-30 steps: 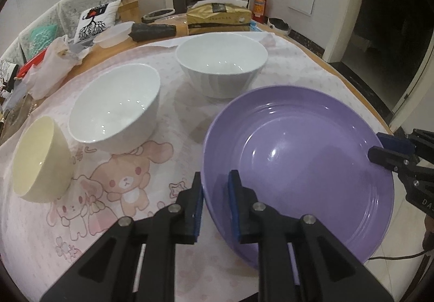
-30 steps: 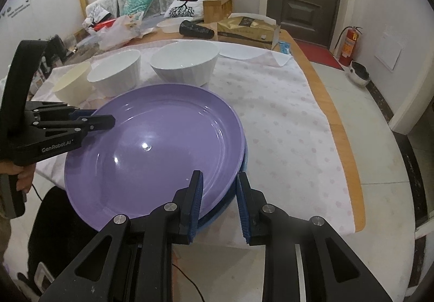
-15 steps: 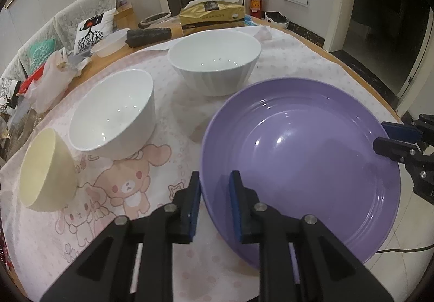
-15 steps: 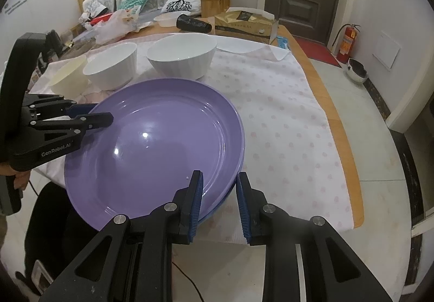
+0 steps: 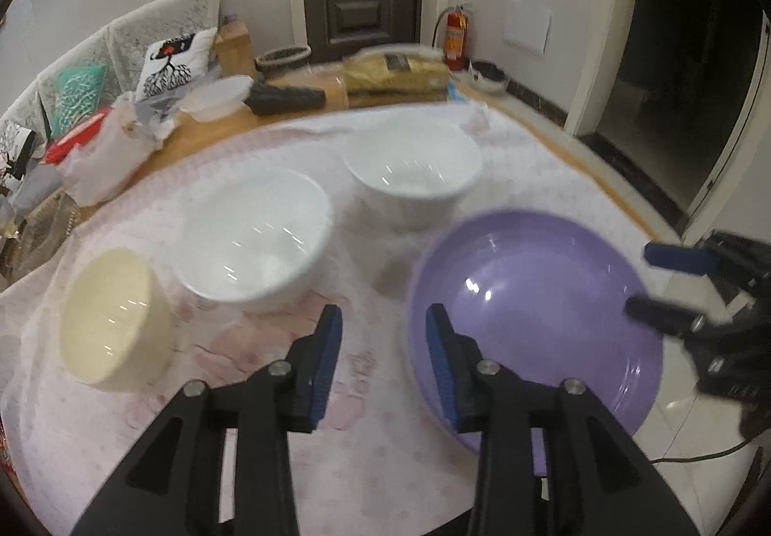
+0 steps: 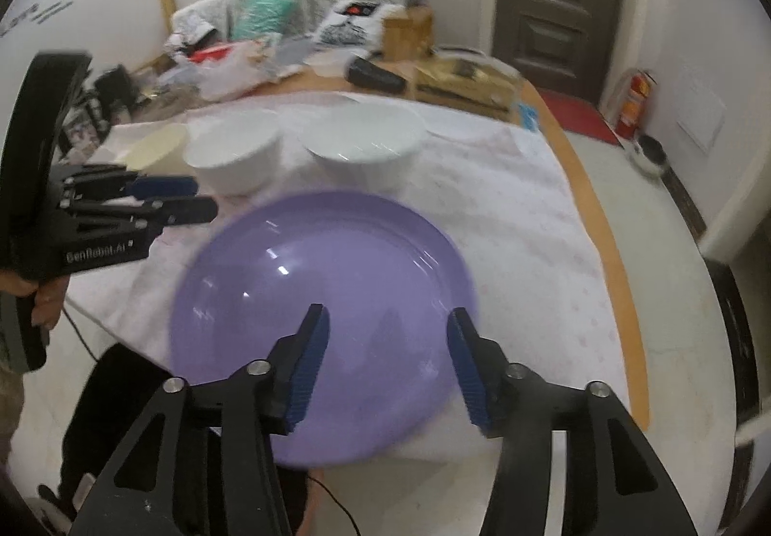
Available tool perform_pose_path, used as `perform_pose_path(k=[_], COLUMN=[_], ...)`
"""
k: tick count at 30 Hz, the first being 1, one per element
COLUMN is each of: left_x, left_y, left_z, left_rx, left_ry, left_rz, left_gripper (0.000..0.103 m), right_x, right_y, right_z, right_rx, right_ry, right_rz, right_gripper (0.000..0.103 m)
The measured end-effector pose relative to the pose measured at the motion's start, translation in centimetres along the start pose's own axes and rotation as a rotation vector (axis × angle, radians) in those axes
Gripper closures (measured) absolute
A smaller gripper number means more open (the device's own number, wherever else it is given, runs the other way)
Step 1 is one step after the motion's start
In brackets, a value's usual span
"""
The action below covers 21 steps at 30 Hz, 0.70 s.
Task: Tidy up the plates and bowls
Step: 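Move the left tool to a white bowl and grasp its rim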
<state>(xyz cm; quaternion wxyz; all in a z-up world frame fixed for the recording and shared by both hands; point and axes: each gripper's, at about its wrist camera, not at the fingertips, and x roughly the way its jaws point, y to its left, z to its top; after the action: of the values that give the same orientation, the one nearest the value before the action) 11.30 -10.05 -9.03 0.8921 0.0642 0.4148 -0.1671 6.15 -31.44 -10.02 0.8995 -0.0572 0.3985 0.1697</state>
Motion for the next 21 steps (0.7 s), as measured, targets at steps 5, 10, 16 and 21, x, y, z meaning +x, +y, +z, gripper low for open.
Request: perform_pose_path(k=[5,10,16,21], left_x=[-2.2,-2.3,0.7,4.3], left_y=[4.0,8.0,11.5,13.2], left_z=[1.5,3.5,6.0,7.0], left_rx=[-0.008,-0.022,-0.023,-0.039], left_ry=[-0.027,-0.003,0.078,0.154], left_rz=[0.003,-0.044,-0.008,-0.015], left_gripper=[0.063,0.062,0.06,0.06], right_x=[1.9,4.5,7.9,11.7], right_y=[3.7,7.9,10.7,12.6], right_z=[2.8,5.7,8.5,9.9], right_rx=[-0.048,-0.101,-0.12,-0.158], right_ry=[-0.006,-0.007,0.025,0.078], right_rz=[0.095,0.152,0.178,0.16], right_gripper=[0.048,0.037,0.024,0.016])
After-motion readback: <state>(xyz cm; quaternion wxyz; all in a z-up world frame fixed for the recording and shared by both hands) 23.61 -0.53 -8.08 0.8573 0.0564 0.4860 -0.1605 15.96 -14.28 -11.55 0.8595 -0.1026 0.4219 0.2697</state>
